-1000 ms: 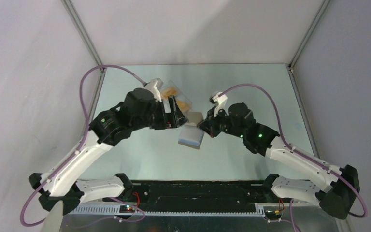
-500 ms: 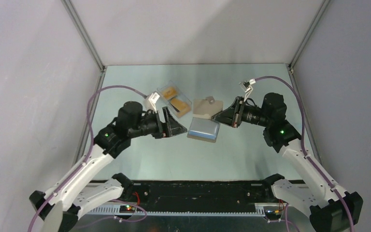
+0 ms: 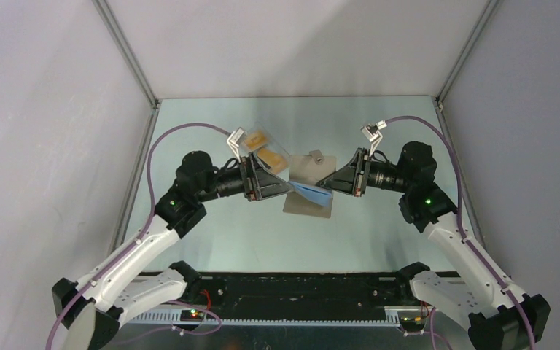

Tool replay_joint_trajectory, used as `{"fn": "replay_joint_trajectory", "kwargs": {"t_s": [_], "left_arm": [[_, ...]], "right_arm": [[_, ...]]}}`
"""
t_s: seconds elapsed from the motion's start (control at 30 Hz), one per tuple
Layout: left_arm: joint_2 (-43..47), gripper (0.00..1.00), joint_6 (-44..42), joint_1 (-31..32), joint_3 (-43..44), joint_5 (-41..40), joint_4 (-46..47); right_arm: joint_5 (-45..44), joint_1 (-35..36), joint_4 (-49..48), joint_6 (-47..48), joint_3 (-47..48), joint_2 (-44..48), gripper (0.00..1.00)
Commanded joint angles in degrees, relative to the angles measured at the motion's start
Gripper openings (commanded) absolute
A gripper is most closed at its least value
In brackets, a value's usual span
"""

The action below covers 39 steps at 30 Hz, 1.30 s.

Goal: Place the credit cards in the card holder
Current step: Open the card holder at the center of the board.

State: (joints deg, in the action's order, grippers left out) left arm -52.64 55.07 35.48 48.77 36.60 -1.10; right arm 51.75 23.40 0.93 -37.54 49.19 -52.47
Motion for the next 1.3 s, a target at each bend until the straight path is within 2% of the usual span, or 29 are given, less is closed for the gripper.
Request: {"fn": "replay_joint_trajectory", "kwargs": {"t_s": [0.0,0.67,0.87,1.03,1.1,1.27], "left_arm": [[0.2,0.91,2.3,0.0,-1.1,2.1,5.7],[6.3,0.99,2.4,-1.0,-5.1,3.1,9.6],[2.8,0.93,2.2,0.2,-6.6,0.5,9.7],[-1.9,0.88,0.5,5.8,-3.6,-0.4,10.0],[-2.9,0.81,0.0,7.4,-2.7,-0.6,10.3],[-2.2,0.47,0.0,7.9,-4.0,-2.2,10.7]], "right_arm": [[1.0,0.3,-3.2,-0.3,0.1,1.4,0.0],[3.2,0.4,-5.8,0.5,-1.3,3.4,0.0],[1.2,0.5,-11.8,-5.1,-3.1,4.5,0.0],[-1.9,0.7,-11.3,-5.1,-3.1,5.6,0.0],[-2.7,0.8,-10.6,-4.8,-3.1,6.0,0.0],[-6.5,0.9,-7.7,-4.6,-3.1,7.0,0.0]]}}
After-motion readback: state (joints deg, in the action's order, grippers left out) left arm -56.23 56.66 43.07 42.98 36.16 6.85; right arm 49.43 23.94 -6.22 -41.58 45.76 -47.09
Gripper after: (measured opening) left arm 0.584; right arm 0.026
